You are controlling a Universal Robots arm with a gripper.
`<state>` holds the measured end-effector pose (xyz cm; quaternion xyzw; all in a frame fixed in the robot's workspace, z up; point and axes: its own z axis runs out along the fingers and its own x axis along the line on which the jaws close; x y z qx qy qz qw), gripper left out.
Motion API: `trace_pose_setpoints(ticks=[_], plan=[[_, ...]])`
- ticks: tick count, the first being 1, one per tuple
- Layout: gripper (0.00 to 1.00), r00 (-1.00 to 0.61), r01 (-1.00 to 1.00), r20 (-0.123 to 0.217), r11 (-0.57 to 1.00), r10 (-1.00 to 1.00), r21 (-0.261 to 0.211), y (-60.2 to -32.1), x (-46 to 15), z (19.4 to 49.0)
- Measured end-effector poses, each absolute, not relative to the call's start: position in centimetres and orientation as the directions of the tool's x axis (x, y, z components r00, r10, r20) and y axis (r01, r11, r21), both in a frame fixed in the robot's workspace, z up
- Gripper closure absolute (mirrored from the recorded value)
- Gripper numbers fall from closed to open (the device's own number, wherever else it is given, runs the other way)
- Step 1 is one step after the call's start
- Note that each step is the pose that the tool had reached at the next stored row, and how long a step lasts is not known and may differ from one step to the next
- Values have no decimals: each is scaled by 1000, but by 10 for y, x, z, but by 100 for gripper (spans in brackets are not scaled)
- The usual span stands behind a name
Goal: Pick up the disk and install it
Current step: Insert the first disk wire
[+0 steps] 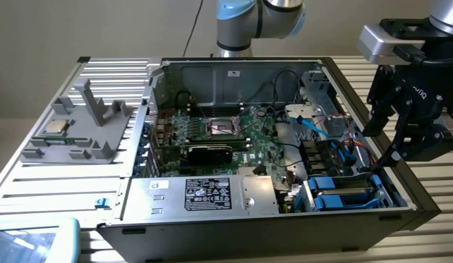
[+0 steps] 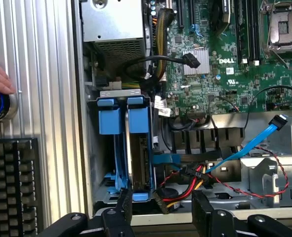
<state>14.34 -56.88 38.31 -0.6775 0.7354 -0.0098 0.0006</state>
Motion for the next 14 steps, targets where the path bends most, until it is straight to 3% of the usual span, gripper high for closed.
trace_pose_setpoints(ticks=[14], plan=[[40,-103,-995,16,103,-995,-16,-549,143,375]])
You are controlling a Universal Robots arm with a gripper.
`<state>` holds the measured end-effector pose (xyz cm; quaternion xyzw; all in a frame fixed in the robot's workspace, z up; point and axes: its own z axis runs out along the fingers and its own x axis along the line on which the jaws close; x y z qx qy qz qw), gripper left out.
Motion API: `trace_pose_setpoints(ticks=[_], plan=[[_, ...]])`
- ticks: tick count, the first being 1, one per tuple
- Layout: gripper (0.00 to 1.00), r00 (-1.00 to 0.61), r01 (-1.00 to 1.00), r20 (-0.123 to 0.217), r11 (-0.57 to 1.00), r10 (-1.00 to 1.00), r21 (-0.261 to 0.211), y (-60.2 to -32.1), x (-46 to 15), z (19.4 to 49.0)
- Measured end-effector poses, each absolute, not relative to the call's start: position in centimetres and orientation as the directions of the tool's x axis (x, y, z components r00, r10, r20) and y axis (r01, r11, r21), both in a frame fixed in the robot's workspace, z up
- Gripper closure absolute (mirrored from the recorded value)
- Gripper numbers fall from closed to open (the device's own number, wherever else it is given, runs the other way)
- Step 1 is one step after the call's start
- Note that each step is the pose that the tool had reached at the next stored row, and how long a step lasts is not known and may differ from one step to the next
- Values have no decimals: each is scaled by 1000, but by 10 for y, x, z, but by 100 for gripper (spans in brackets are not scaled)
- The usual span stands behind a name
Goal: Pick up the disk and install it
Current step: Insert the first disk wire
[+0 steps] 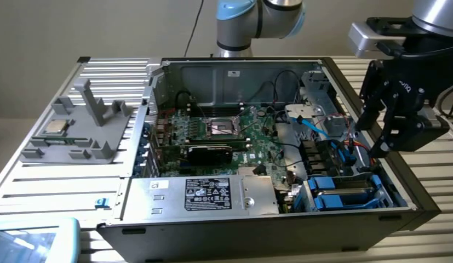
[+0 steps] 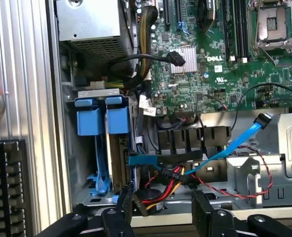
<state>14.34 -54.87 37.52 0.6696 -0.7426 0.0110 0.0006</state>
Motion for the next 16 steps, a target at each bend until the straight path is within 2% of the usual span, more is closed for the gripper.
trace_pose_setpoints(ticks=[16], plan=[[40,-159,-987,14,158,-987,-29,-540,128,357]])
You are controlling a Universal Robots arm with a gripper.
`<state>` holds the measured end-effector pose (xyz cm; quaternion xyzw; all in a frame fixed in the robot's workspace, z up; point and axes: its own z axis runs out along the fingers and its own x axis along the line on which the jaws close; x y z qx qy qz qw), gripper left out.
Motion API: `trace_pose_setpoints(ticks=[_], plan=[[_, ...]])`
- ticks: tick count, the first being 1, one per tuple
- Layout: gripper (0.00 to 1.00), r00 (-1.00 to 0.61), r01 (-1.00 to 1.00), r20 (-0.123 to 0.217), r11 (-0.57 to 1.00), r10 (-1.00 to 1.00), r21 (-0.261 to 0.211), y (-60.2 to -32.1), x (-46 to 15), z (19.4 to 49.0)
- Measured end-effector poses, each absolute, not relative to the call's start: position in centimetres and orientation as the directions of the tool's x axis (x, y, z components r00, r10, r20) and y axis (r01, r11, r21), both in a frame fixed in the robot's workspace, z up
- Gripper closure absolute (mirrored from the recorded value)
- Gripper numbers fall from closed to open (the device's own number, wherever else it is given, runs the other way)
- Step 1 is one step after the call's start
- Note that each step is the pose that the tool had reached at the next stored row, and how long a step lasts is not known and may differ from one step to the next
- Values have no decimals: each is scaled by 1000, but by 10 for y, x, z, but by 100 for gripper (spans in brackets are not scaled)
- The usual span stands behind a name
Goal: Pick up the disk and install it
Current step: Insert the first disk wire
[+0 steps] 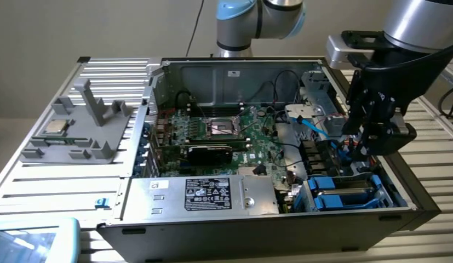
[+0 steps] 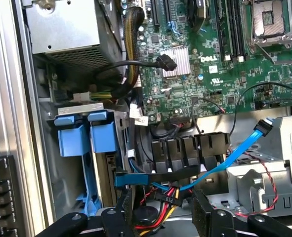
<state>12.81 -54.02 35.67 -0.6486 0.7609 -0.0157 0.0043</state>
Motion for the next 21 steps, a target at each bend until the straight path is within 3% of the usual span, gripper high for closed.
trace_pose_setpoints(ticks=[21], plan=[[40,-303,-952,6,302,-953,-52,-537,121,347]])
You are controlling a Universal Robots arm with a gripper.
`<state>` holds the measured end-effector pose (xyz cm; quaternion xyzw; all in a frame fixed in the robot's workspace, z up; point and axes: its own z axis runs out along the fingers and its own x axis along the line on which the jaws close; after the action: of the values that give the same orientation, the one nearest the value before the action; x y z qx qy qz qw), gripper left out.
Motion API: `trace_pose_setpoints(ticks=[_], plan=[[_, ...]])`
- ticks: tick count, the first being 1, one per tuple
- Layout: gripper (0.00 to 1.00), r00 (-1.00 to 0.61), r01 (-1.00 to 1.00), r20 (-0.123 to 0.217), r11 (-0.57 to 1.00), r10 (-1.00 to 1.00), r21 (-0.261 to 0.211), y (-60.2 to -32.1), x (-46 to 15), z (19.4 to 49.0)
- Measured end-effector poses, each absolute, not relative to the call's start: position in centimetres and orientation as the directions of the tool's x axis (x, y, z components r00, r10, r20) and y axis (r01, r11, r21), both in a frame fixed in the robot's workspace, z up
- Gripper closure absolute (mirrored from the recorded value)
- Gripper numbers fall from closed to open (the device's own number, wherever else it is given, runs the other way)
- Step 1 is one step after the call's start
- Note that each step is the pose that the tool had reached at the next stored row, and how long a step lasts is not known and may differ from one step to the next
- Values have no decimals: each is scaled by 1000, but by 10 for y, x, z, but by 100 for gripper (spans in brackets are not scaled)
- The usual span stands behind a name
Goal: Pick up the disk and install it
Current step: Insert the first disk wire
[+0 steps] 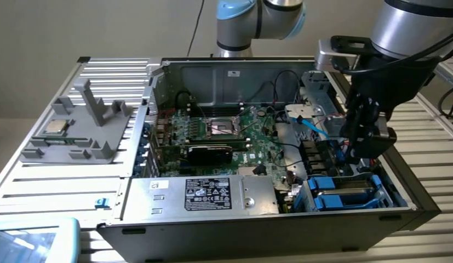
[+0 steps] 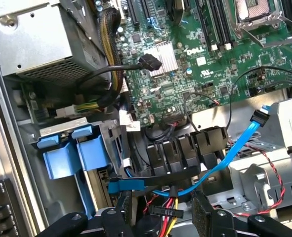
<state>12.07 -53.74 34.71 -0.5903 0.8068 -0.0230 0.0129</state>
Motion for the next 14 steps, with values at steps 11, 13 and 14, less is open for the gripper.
trace_pose_setpoints(ticks=[11,13,14], plan=[[40,-365,-929,3,364,-931,-64,-534,119,344],[40,-377,-925,3,376,-926,-64,-534,118,344],[40,-379,-924,2,378,-925,-65,-534,118,344]])
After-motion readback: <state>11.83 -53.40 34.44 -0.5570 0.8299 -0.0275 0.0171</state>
